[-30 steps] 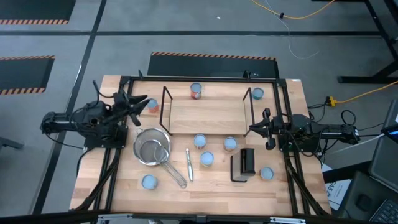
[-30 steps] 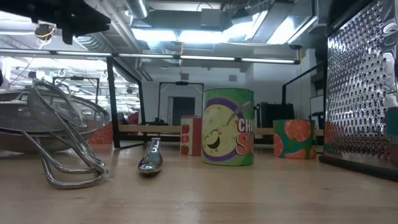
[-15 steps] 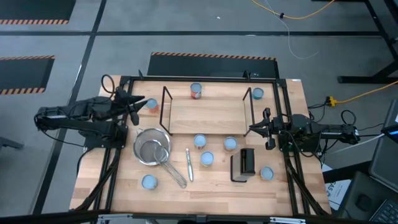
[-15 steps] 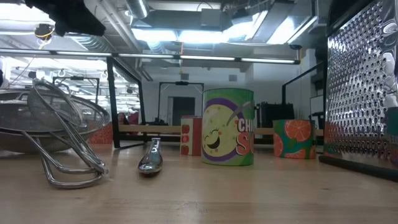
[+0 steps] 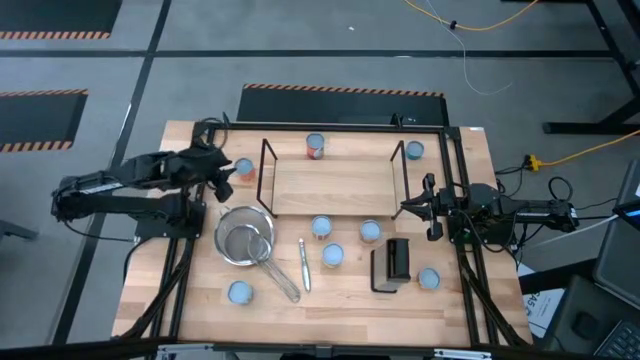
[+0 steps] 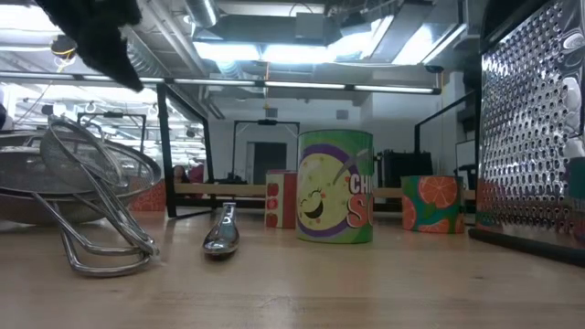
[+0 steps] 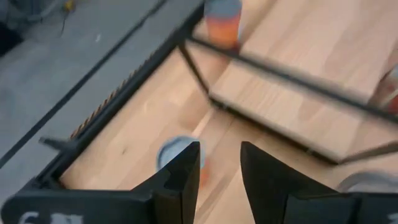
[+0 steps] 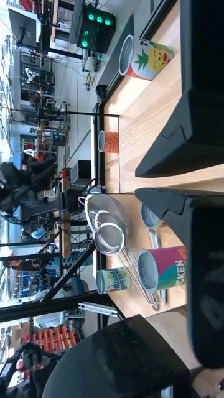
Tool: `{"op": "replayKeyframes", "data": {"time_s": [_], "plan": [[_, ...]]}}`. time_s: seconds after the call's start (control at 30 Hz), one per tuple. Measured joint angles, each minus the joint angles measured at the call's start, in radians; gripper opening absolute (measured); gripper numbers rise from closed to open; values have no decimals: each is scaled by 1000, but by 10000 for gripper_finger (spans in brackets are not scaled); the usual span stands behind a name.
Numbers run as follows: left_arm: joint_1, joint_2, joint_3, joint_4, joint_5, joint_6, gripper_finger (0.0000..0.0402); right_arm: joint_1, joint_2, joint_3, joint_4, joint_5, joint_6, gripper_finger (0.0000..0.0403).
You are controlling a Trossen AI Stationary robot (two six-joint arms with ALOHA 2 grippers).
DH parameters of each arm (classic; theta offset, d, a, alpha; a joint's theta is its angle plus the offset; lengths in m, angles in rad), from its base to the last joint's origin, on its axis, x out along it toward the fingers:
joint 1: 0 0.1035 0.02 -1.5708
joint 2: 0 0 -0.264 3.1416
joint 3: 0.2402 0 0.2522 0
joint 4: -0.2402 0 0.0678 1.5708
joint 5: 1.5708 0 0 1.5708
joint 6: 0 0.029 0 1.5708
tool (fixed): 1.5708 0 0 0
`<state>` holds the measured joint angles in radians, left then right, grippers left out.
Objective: Pick and place cans onto a shelf
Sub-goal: Put the orange can on the shelf
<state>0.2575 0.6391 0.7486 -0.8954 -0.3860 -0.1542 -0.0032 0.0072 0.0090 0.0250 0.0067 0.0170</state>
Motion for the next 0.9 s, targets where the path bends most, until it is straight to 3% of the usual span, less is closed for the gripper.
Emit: {"op": "replayKeyframes", "data": {"time_s": [0.43,0.9], "plan": [[332,293,0,-8,235,320,107,0,0,0,0,0,0,45],[479,562,0,70,340,411,107,0,0,0,0,0,0,45]]}}
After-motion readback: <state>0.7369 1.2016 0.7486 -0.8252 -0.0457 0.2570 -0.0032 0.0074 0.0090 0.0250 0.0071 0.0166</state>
